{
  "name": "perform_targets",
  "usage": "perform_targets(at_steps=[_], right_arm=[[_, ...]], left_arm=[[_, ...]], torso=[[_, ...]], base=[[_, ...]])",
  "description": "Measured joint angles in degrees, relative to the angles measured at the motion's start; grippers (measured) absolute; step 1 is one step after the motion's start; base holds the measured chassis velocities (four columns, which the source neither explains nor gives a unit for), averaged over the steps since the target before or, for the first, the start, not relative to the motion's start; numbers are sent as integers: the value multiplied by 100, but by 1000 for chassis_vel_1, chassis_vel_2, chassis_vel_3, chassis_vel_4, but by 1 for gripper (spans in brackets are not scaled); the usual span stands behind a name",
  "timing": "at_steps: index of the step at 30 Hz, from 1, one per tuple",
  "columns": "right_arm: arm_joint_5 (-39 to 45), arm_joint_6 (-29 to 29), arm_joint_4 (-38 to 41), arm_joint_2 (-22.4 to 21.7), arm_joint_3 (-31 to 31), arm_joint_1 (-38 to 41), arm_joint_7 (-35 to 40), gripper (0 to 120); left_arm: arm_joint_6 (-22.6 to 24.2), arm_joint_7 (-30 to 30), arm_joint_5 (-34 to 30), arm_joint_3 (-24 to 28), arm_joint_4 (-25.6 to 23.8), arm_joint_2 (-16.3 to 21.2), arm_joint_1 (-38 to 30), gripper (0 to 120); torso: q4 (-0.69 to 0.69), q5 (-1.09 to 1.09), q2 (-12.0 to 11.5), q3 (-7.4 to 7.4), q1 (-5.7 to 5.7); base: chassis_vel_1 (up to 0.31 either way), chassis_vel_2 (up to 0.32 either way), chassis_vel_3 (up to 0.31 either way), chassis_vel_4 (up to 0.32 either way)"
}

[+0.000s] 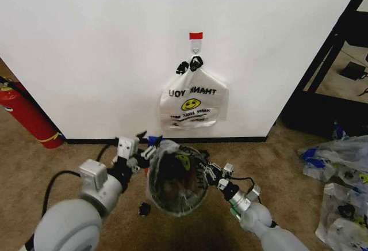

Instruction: Pick up the garbage bag from the wall and place it over the trash bin.

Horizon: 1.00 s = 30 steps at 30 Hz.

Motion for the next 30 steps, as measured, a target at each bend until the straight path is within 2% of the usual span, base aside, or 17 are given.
perform_targets(at_steps=[2,3,4,8,20,30], right_arm=[[-40,3,56,-18,33,-68,-155,0],[-40,3,56,-18,33,-68,-155,0],[-75,12,79,-27,52,-98,-217,0],[-160,41,176,-85,95,-152,-399,0],[-282,66,336,-210,92,-174,-876,0],[-349,48,427,-357,136,-166,-1240,0]], left_arm=[[-20,82,-73,28,156,-87,-19,80],[-20,82,-73,28,156,-87,-19,80],[10,148,-153,56,199,-140,-25,86],[142,428,-163,125,373,-198,-52,98],[332,643,383,123,1247,-198,-93,100],[346,669,512,147,1924,-217,-283,100]], torso=[[2,1,-1,0,0],[2,1,-1,0,0],[3,1,-1,0,0],[1,1,0,0,0],[2,1,0,0,0],[2,2,-1,0,0]], base=[[0,0,0,0],[0,0,0,0],[0,0,0,0],[0,0,0,0],[0,0,0,0],[0,0,0,0]])
